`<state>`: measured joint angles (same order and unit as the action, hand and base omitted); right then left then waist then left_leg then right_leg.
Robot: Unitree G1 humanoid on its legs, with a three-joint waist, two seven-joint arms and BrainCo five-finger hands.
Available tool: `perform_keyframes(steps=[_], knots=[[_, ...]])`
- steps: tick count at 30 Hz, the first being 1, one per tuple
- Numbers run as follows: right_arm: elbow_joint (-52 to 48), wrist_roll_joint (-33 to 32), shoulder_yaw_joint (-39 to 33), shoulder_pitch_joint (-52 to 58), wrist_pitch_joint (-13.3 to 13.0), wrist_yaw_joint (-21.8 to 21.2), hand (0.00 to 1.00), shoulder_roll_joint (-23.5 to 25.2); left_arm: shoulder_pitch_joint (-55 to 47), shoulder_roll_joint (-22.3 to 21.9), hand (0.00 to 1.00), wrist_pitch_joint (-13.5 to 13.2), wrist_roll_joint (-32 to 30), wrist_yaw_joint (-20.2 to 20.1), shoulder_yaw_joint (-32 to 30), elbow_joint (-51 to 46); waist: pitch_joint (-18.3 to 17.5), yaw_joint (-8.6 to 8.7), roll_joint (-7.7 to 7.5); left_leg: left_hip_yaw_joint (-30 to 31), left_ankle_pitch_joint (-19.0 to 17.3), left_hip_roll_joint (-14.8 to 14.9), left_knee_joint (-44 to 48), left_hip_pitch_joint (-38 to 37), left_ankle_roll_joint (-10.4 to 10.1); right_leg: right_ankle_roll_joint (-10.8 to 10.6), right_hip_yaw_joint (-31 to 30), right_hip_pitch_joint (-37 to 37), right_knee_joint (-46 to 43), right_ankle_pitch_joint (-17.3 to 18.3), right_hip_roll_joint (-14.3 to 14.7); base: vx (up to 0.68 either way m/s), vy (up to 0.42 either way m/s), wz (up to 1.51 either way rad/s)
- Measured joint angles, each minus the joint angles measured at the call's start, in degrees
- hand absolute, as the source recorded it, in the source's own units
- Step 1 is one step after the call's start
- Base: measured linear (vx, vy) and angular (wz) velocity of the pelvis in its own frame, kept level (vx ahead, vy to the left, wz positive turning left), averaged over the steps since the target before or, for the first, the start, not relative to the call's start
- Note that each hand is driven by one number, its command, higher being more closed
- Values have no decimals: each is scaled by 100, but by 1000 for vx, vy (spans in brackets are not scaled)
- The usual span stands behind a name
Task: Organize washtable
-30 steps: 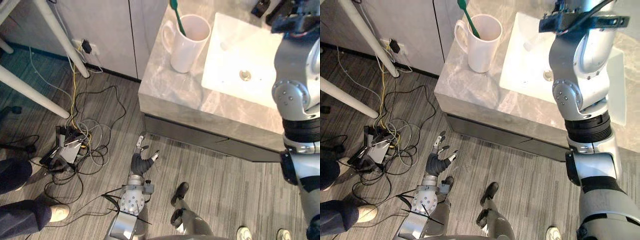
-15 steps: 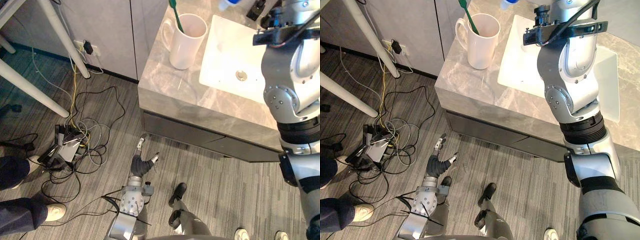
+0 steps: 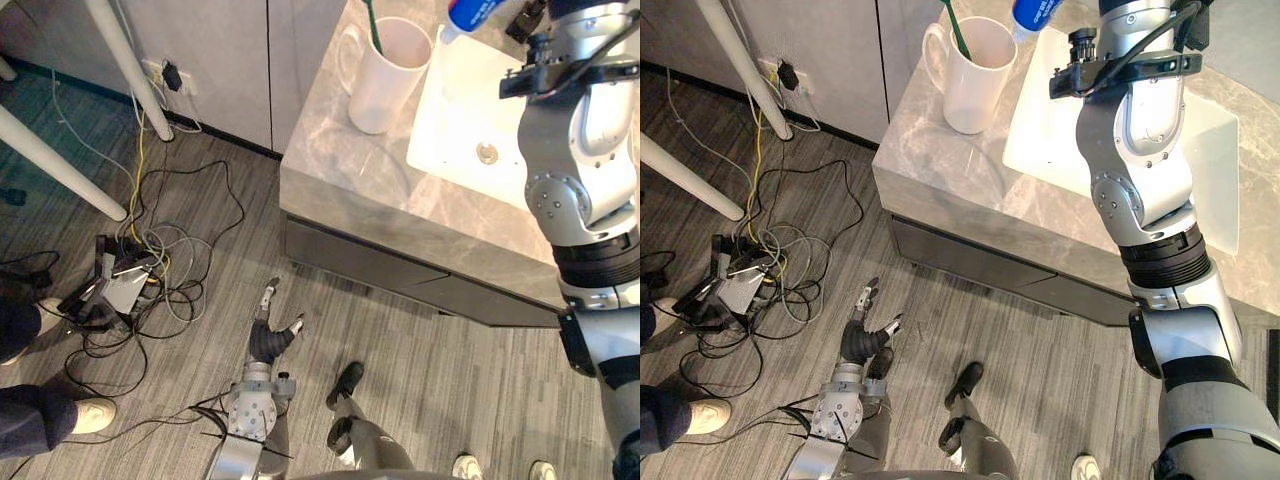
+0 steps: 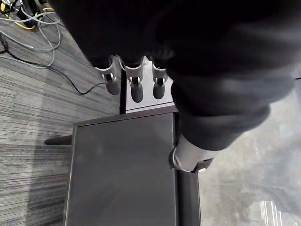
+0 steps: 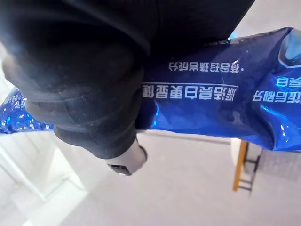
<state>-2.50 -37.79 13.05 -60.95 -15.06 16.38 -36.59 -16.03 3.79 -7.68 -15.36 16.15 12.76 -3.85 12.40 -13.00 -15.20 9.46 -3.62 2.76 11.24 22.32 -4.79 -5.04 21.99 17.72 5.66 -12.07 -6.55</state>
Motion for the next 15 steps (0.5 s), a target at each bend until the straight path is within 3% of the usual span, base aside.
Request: perform_keyframes(steps=[8, 15], knots=[[24, 9, 15, 60, 69, -36, 100, 4, -75, 4, 0, 0, -2, -105, 0, 32, 12, 3, 0, -29, -4, 135, -54, 25, 109, -104, -53, 129, 3, -612, 100, 25, 48, -8], [139, 7, 43, 63, 193, -42, 100, 7, -78, 3, 0, 1, 1, -104, -1, 152, 23, -16, 12, -32, 9, 132, -89, 13, 122, -58, -8, 134, 2, -650, 100, 69, 56, 1]])
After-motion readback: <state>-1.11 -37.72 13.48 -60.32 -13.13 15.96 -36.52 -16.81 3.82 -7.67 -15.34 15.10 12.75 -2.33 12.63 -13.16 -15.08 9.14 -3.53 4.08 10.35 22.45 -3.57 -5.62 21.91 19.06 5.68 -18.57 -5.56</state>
